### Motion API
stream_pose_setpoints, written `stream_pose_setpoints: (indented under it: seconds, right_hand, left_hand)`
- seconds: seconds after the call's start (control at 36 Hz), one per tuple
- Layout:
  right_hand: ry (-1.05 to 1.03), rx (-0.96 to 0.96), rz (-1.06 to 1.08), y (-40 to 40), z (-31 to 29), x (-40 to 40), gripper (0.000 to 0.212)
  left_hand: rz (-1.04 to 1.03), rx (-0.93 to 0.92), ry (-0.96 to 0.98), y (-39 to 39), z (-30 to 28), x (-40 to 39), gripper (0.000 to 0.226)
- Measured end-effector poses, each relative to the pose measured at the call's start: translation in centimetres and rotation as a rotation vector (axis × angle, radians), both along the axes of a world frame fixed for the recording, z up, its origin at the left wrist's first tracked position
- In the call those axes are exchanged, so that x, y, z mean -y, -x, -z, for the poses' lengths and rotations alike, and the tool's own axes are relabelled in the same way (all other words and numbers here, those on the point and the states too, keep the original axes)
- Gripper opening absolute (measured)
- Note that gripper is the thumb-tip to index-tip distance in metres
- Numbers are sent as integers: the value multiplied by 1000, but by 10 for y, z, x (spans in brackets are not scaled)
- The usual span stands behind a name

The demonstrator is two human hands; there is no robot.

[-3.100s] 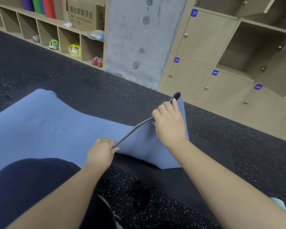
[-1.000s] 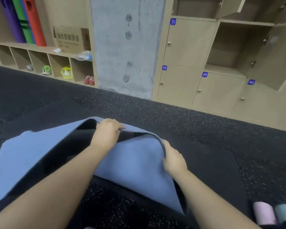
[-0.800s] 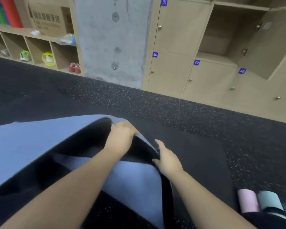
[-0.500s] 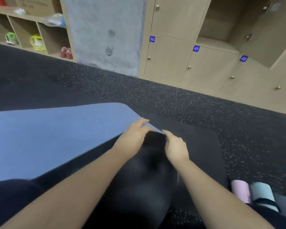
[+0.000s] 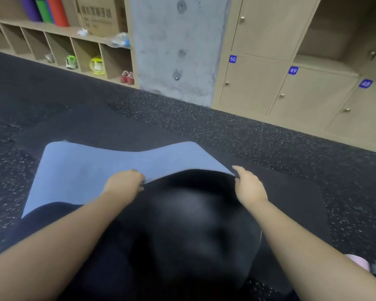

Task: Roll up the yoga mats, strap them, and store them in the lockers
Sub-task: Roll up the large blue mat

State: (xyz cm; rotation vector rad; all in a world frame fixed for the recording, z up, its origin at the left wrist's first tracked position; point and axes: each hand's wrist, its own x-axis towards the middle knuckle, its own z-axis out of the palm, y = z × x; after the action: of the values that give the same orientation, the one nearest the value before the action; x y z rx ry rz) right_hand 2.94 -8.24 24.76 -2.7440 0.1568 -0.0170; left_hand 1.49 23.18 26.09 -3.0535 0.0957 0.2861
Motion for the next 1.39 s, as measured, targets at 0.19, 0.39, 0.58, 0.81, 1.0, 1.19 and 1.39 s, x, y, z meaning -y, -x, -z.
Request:
stream_pose_setpoints:
  seconds: [0.19,0.39,0.58,0.81,1.0,1.19,1.39]
  right_hand:
    - [166,102,-338,9,-22,-74,47]
    - [372,117,-493,-5,-31,-147,33]
    - [356,115,-442,-26,-42,-183,32]
    - [187,158,-280,-61,-39,-174,43]
    - [117,181,-166,-74,-51,-148,53]
    - [107,163,-128,-72,-45,-127,61]
    - [125,136,-112,-70,-32,-104,66]
  left_hand:
    - [83,187,97,1,1,10,24]
    - [120,303,120,-6,-12,11,27]
    - [55,407,256,-18,-20,-38,26]
    - [-179,324,263,-21,-13,-116,27]
    - [-349,309,263,-19,-6,-165,31]
    - [-571,315,282,-30,-20,-169,59]
    - [-433,509,498,-57,-46,-126,76]
